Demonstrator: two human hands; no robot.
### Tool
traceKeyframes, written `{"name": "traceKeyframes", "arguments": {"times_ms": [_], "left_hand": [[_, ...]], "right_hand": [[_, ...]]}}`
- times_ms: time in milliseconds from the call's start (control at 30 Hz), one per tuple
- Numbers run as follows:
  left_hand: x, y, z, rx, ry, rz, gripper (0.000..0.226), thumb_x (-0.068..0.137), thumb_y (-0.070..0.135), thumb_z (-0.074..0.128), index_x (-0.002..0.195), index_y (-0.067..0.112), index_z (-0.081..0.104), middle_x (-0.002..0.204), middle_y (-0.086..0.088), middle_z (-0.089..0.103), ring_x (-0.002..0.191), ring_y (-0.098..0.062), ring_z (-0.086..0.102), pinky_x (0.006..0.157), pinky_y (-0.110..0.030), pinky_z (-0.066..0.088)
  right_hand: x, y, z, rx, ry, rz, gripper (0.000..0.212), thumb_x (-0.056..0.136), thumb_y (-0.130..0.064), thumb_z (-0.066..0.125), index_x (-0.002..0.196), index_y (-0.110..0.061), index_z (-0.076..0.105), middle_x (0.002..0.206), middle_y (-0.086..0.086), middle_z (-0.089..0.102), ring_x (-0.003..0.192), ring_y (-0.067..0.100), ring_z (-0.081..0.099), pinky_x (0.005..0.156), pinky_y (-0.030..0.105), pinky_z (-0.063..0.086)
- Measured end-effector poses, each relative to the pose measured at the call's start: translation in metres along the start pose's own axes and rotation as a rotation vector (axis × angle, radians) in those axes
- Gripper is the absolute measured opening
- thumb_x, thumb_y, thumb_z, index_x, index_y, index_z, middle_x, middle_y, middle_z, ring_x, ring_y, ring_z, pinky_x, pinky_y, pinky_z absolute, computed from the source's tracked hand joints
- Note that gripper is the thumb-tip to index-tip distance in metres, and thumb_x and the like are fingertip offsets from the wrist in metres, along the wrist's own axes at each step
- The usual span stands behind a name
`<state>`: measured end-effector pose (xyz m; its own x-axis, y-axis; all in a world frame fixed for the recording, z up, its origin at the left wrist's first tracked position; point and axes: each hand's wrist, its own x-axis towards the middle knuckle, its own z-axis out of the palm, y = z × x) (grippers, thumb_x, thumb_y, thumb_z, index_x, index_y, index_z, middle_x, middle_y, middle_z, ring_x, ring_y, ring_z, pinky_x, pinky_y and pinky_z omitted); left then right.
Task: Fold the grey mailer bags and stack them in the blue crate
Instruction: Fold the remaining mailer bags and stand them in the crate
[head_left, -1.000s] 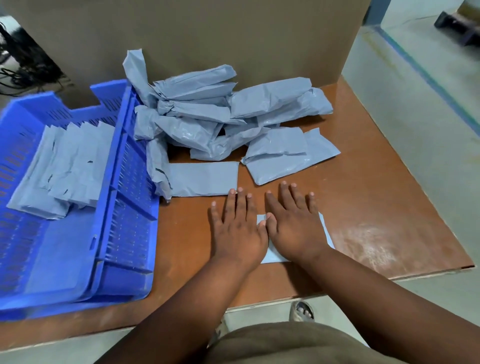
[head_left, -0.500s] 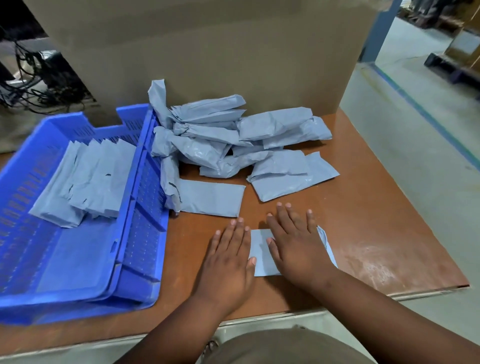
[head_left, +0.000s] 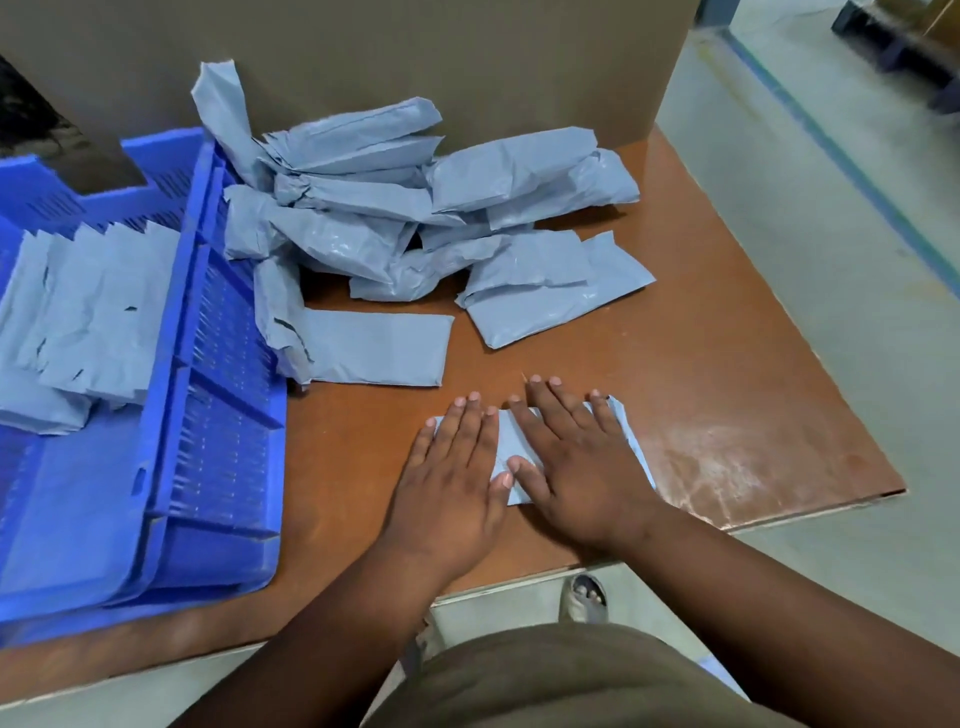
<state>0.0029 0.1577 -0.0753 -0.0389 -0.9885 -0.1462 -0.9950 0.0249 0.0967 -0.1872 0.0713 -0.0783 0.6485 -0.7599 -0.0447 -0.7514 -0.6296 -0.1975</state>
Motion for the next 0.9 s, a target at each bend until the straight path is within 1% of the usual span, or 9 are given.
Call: {"name": "traceKeyframes", "arguments": {"times_ms": [133,267,367,533,667,700,767,833,900], "left_hand": [[-0.001,-0.001,-0.004,0.006,-0.052,-0.036,0.077,0.104,0.061,-0.001,0.169,0.021,-0.014,0.175,0.0,-0.024,0.161,-0.016,-0.023,0.133,-0.048,-0.001],[-0.003,0.001,-0.008,-0.003,-0.062,-0.067,0.08,0.102,0.063,-0.002,0.169,0.021,-0.012,0.175,0.002,-0.024,0.161,-0.014,-0.024,0.132,-0.048,-0.003],[-0.001,0.009,-0.016,-0.024,-0.028,-0.091,0.08,0.102,0.063,-0.002,0.171,0.021,-0.004,0.177,0.001,-0.015,0.162,-0.014,-0.019,0.133,-0.046,-0.004],[0.025,0.05,-0.038,-0.05,0.099,0.022,0.071,0.109,0.052,0.011,0.17,0.017,0.014,0.179,-0.003,0.003,0.164,-0.016,-0.009,0.134,-0.045,0.002],[0.037,0.082,-0.031,0.026,0.061,0.137,0.068,0.108,0.05,0.025,0.168,0.016,0.026,0.178,-0.007,0.013,0.165,-0.027,-0.001,0.131,-0.056,0.006],[0.035,0.083,-0.027,0.065,0.036,0.137,0.069,0.108,0.053,0.026,0.169,0.021,0.023,0.178,-0.007,0.009,0.164,-0.031,-0.004,0.13,-0.061,0.003],[0.03,0.076,-0.02,0.104,-0.007,0.112,0.072,0.107,0.061,0.022,0.17,0.033,0.005,0.179,-0.005,-0.005,0.163,-0.035,-0.014,0.127,-0.068,-0.001],[0.026,0.066,-0.015,0.11,-0.016,0.104,0.073,0.106,0.065,0.018,0.169,0.038,-0.008,0.177,-0.003,-0.017,0.162,-0.032,-0.02,0.127,-0.068,0.0],[0.026,0.062,-0.012,0.101,-0.023,0.118,0.073,0.107,0.064,0.018,0.169,0.037,-0.009,0.177,-0.003,-0.02,0.162,-0.031,-0.021,0.128,-0.065,0.003]], "right_hand": [[-0.011,0.032,-0.012,-0.029,-0.053,0.044,0.077,0.106,-0.072,0.01,0.171,-0.031,0.005,0.178,-0.001,-0.006,0.164,0.021,-0.007,0.132,0.051,0.003],[-0.016,0.053,-0.021,-0.053,-0.086,0.091,0.076,0.107,-0.068,0.004,0.171,-0.027,0.004,0.178,-0.001,-0.009,0.164,0.021,-0.012,0.131,0.055,0.0],[-0.017,0.058,-0.026,-0.041,-0.095,0.072,0.076,0.107,-0.066,0.002,0.171,-0.026,0.007,0.179,-0.001,-0.007,0.164,0.02,-0.013,0.131,0.056,-0.001],[-0.021,0.061,-0.05,-0.015,-0.015,0.093,0.069,0.109,-0.056,0.015,0.169,-0.022,0.019,0.179,0.003,0.001,0.165,0.023,-0.004,0.132,0.055,0.004],[-0.04,0.067,-0.043,-0.081,-0.041,-0.039,0.069,0.108,-0.055,0.026,0.169,-0.02,0.024,0.178,0.007,0.007,0.165,0.026,0.005,0.13,0.06,0.013],[-0.045,0.072,-0.039,-0.082,-0.06,-0.054,0.071,0.108,-0.058,0.026,0.169,-0.022,0.023,0.178,0.006,0.007,0.165,0.026,0.004,0.13,0.06,0.014],[-0.052,0.081,-0.032,-0.064,-0.104,-0.068,0.074,0.108,-0.065,0.022,0.171,-0.027,0.014,0.178,0.002,0.0,0.165,0.024,-0.004,0.131,0.058,0.01],[-0.053,0.084,-0.028,-0.075,-0.104,-0.083,0.075,0.108,-0.069,0.019,0.171,-0.03,0.008,0.178,0.0,-0.004,0.165,0.025,-0.007,0.131,0.059,0.006],[-0.051,0.083,-0.028,-0.095,-0.107,-0.086,0.075,0.107,-0.069,0.019,0.171,-0.03,0.008,0.179,0.0,-0.003,0.165,0.028,-0.004,0.129,0.063,0.006]]}}
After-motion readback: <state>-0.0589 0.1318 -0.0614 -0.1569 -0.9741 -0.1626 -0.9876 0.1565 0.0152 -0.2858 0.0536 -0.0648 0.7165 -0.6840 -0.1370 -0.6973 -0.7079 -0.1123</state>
